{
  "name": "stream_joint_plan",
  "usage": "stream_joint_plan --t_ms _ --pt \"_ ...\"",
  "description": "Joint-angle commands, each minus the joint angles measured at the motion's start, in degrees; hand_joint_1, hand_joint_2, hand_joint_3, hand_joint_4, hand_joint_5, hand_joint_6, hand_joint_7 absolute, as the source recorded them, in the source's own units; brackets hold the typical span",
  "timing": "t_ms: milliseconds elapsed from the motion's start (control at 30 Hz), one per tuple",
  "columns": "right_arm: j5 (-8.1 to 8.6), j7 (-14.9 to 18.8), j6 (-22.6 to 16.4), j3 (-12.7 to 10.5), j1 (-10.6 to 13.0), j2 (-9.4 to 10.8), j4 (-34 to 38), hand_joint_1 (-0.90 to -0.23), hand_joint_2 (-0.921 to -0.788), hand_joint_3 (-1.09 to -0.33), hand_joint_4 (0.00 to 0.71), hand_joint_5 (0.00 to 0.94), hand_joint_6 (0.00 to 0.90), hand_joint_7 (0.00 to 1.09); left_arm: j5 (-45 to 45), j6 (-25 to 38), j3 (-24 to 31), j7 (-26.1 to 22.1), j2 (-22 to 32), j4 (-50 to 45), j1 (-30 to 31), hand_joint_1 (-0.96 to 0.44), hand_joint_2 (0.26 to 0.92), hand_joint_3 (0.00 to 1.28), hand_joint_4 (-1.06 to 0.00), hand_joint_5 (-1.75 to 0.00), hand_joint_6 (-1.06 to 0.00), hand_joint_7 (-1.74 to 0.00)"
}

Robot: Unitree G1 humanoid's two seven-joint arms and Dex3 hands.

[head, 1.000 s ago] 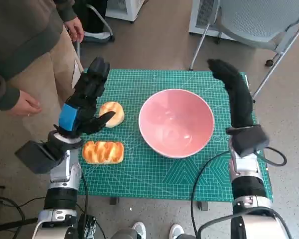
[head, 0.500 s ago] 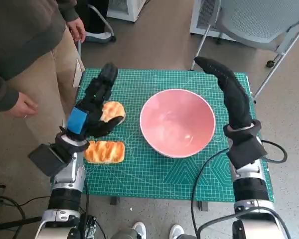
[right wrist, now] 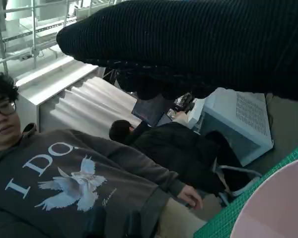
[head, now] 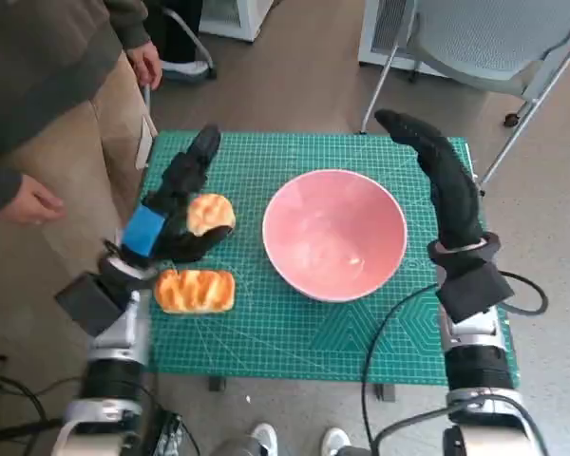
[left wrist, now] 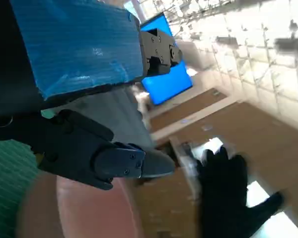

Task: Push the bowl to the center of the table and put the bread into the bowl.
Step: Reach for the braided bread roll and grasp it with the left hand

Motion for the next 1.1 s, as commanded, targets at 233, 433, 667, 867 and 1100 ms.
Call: stream_joint_plan --t_ms 233,433,667,867,1100 --pt "0.26 0.32 1.83 0.52 2.34 0.27 -1.06 -0.720 -0.921 -0.816 0.139 0.002 0.167 0.10 18.07 37.39 -0.53 -11.47 14.66 -37.78 13.77 -0.36 0.650 0.01 0.00 0.00 -0.16 -0.05" --pt "0.56 0.57 1.86 0.56 1.88 0.35 -0.40 -0.721 -0.921 -0.817 0.142 0.003 0.164 0.10 20.54 39.77 -1.62 -13.41 16.26 -42.74 16.51 -0.27 0.645 0.01 0.00 0.00 -0.19 -0.05" --pt "0.51 0.60 1.91 0.81 1.57 0.52 -0.04 -0.720 -0.921 -0.816 0.143 0.003 0.162 0.11 23.35 44.49 -2.94 -14.69 17.57 -47.36 18.32 -0.22 0.648 0.01 0.00 0.00 -0.19 -0.04" --pt "0.53 0.67 2.10 1.07 1.52 0.48 -0.12 -0.716 -0.921 -0.816 0.144 0.003 0.161 0.11 24.59 46.82 -4.95 -14.70 18.43 -49.05 19.12 -0.29 0.655 0.01 -0.02 -0.01 -0.20 -0.03" --pt "0.97 1.05 2.15 1.24 1.44 0.32 -0.03 -0.721 -0.921 -0.820 0.143 0.002 0.157 0.12 25.44 45.88 -7.82 -13.88 19.51 -47.76 19.43 -0.37 0.665 0.01 -0.06 -0.01 -0.23 -0.03"
